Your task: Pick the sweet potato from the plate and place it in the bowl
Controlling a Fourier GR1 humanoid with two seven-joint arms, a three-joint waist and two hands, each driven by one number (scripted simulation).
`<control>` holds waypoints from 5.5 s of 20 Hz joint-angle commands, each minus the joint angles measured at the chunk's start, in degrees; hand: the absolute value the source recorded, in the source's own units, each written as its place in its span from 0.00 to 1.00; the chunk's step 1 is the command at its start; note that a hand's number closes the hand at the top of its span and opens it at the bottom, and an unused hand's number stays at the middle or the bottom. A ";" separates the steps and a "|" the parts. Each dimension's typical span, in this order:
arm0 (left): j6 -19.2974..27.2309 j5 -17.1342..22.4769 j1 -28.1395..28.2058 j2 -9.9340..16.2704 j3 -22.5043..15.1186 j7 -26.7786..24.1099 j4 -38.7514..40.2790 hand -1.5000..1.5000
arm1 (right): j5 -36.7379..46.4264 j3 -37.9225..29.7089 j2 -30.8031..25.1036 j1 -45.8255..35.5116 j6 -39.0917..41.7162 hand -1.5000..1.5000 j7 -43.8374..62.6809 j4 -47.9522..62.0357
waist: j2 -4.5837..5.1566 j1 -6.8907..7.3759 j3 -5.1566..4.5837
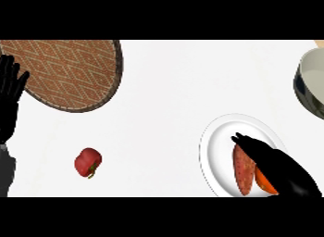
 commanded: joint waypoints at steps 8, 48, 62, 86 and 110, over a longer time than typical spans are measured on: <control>-0.81 -0.88 -2.11 -0.67 1.68 -1.49 3.78 0.50 | 5.00 -3.85 0.08 -3.76 -4.37 0.00 -8.74 13.64 | 0.05 -0.05 0.01; -1.93 -0.20 -3.79 -0.60 2.11 0.27 3.43 0.50 | -16.09 -68.20 -54.53 -1.46 -10.18 1.00 -63.21 72.41 | 0.19 0.21 0.27; -3.35 -0.62 -5.14 -0.11 2.01 -1.53 5.97 0.50 | -23.73 -57.00 -60.91 -20.15 6.46 1.00 -50.64 73.80 | 0.61 2.46 0.00; -1.79 -2.92 -1.05 -3.33 0.27 -3.59 3.27 0.50 | -9.16 -28.50 -33.86 -42.81 -12.45 1.00 -31.27 71.18 | 0.44 1.38 0.03; -1.56 -1.73 -3.26 -1.55 1.33 1.95 0.13 0.50 | -28.25 -53.74 -36.86 -47.64 -26.95 0.00 -35.78 93.26 | 0.73 1.73 0.25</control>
